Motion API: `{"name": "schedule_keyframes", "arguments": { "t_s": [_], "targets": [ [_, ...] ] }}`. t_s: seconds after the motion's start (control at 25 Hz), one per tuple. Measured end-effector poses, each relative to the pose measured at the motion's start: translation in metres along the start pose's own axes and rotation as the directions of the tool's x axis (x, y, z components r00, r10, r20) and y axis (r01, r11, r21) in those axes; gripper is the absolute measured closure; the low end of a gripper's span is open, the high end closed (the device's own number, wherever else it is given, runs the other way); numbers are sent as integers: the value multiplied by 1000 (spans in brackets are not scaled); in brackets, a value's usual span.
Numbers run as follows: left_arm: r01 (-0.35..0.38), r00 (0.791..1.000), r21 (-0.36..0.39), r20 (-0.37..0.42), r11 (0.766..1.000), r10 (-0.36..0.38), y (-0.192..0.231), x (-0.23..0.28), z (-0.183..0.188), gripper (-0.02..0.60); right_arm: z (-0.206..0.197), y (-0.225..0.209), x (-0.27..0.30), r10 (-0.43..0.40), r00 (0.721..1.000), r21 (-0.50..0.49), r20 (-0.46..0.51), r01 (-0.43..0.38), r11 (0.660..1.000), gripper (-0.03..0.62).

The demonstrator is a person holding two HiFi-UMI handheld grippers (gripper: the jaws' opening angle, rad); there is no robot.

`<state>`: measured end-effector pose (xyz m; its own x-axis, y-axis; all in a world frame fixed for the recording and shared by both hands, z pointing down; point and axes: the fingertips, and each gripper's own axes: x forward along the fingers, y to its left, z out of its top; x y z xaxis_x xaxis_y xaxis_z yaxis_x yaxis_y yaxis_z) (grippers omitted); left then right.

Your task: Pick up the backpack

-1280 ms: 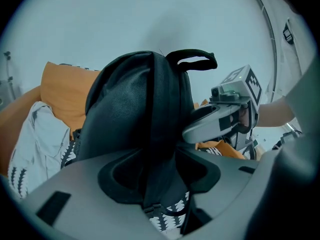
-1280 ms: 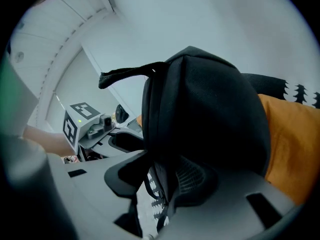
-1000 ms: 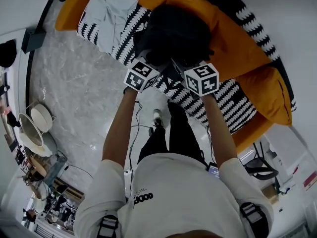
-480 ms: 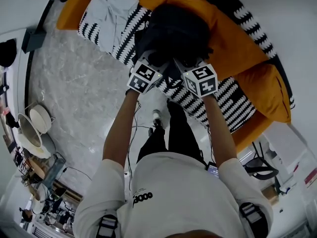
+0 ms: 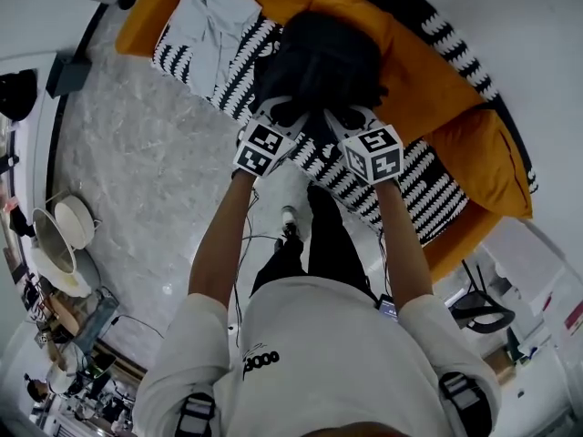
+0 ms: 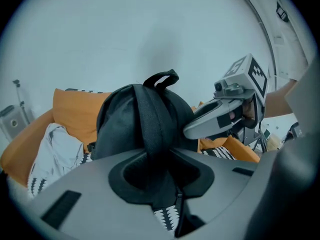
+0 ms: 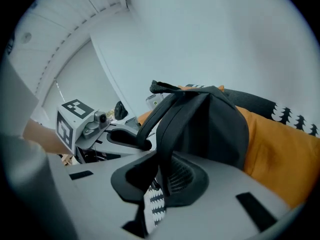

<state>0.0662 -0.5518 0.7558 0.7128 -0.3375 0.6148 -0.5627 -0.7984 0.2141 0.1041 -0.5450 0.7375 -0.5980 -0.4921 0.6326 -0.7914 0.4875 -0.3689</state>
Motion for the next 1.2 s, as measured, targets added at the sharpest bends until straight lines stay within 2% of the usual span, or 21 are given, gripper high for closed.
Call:
{"name": "schedule_keyframes", "arguments": {
  "t_s": [0.32, 0.6, 1.0, 1.2],
  "targets": [
    [-43, 998, -27, 52, 999, 45, -30, -49, 19, 495, 12, 33, -51, -37, 994, -15, 99, 39, 999, 531],
    [-57, 990, -72, 128, 996, 66, -71, -96, 32, 498, 6, 64, -99, -31, 990, -15, 141, 34, 999, 531],
    [-52, 980, -121, 186, 991, 74, -128, -164, 17, 499, -21, 126, -153, -36, 988, -17, 148, 38, 999, 530],
    [-50, 978, -112, 196, 992, 72, -153, -195, 14, 502, -30, 151, -176, -39, 989, -35, 140, 44, 998, 530]
  ]
}}
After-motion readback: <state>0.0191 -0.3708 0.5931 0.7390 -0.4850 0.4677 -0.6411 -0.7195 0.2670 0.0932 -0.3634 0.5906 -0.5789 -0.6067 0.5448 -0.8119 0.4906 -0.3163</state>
